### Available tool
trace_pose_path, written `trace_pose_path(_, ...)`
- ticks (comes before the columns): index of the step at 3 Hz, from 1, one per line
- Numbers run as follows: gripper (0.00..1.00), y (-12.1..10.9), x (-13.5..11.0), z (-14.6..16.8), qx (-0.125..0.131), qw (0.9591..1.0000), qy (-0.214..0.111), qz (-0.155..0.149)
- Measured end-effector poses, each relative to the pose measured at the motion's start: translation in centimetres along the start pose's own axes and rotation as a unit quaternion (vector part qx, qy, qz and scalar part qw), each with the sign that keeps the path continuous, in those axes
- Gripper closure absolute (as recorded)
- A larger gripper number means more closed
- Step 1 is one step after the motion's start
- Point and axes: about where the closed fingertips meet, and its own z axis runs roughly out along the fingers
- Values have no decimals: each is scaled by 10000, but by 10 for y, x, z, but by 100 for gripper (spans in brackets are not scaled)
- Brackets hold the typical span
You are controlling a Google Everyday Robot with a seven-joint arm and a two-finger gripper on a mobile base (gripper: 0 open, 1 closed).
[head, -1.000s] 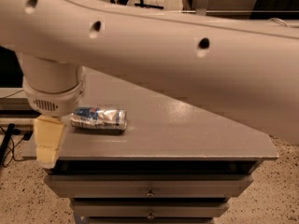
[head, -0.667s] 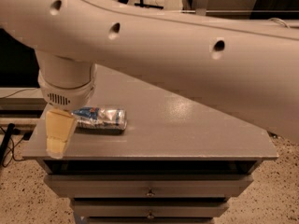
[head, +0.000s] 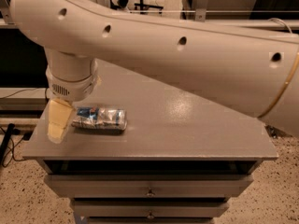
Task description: Place redbull can upright
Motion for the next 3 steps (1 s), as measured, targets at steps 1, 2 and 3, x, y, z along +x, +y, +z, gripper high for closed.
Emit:
trace_pose_path(1, 4, -17, 3, 25, -60, 9989, 126, 454)
trace_pose_path(2, 27, -25, 9, 34, -90, 9974, 159, 691)
trace_pose_path(3, 51, -27, 19, 28, -124, 9966, 50, 814)
